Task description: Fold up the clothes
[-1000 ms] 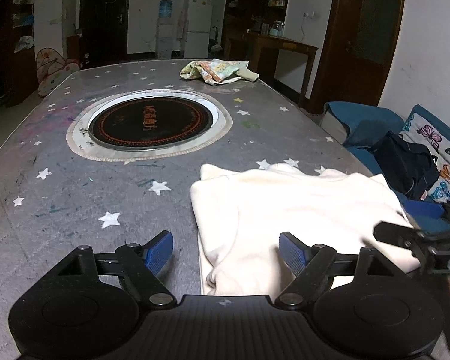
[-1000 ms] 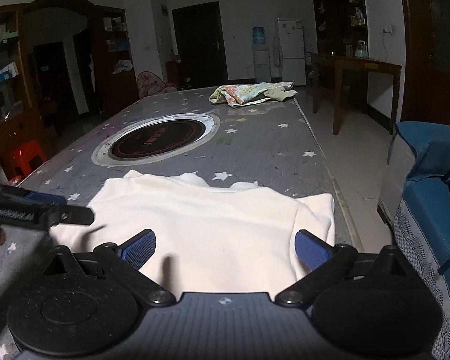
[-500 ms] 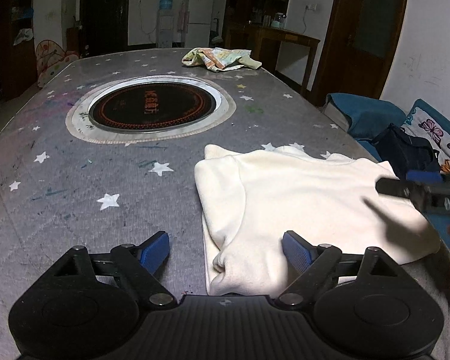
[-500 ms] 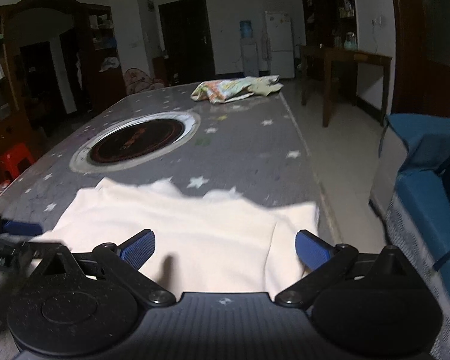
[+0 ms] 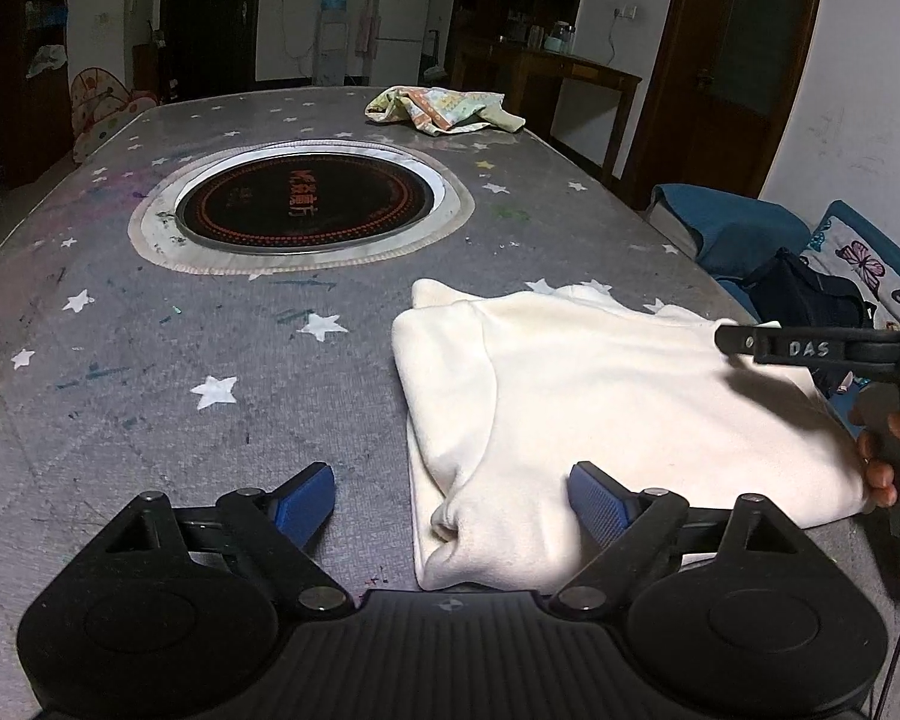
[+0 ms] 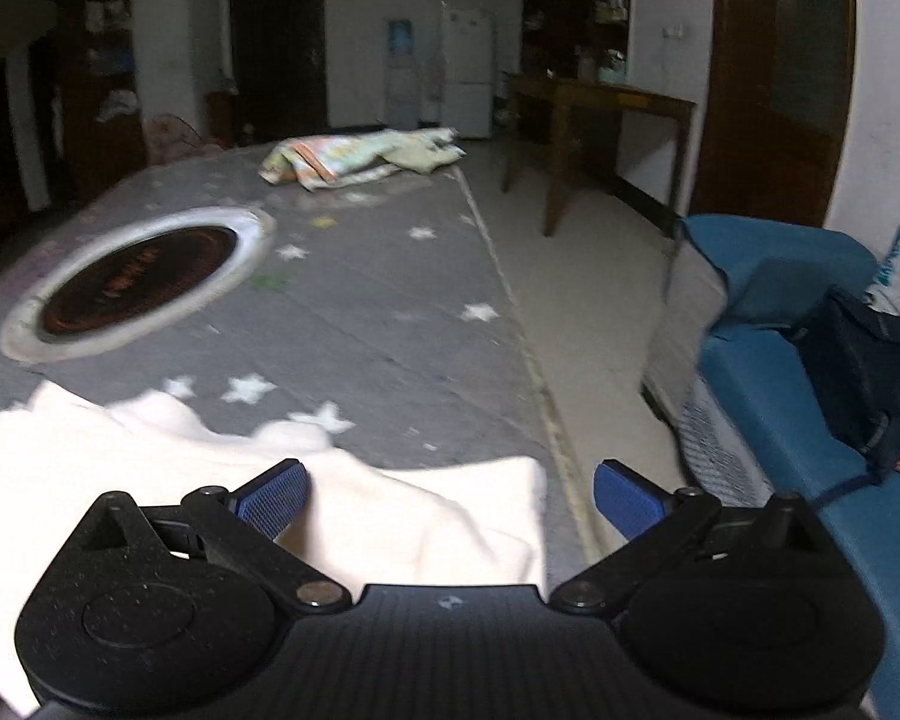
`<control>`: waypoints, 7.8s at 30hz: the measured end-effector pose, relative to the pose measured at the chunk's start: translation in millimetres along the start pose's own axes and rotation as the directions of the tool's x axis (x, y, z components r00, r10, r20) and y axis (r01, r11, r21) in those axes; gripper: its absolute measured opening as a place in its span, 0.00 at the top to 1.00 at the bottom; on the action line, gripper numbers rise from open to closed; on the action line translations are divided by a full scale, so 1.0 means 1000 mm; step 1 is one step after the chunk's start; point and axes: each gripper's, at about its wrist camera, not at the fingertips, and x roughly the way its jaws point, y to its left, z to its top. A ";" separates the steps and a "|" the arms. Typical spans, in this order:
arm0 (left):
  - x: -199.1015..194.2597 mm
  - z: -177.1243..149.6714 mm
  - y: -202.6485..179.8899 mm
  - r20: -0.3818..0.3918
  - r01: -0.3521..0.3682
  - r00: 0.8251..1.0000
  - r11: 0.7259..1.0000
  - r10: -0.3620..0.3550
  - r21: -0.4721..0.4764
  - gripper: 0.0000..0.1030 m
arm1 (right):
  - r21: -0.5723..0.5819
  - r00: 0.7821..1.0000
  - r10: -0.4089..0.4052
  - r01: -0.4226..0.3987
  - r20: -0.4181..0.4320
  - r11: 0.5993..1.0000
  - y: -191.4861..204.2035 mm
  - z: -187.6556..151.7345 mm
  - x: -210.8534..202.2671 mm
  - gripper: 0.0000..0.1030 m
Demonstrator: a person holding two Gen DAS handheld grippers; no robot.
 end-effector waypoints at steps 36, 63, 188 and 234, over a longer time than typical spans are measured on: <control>0.001 -0.002 0.001 0.006 0.008 1.000 1.000 -0.008 0.005 0.09 | -0.109 1.000 -0.002 0.002 -0.001 0.994 0.042 0.028 0.006 0.00; 0.002 -0.005 -0.001 0.012 0.018 1.000 1.000 -0.019 0.024 0.04 | -0.218 1.000 0.011 -0.011 -0.002 0.976 0.081 0.031 0.016 0.00; 0.003 -0.003 0.000 -0.019 0.031 0.999 0.999 -0.030 0.030 0.00 | -0.550 0.997 -0.029 0.062 0.069 0.833 0.175 0.034 -0.015 0.00; 0.000 -0.006 -0.001 -0.027 0.017 0.999 0.999 -0.016 0.041 0.00 | -0.216 0.999 0.019 -0.011 0.035 0.976 0.042 -0.055 -0.094 0.00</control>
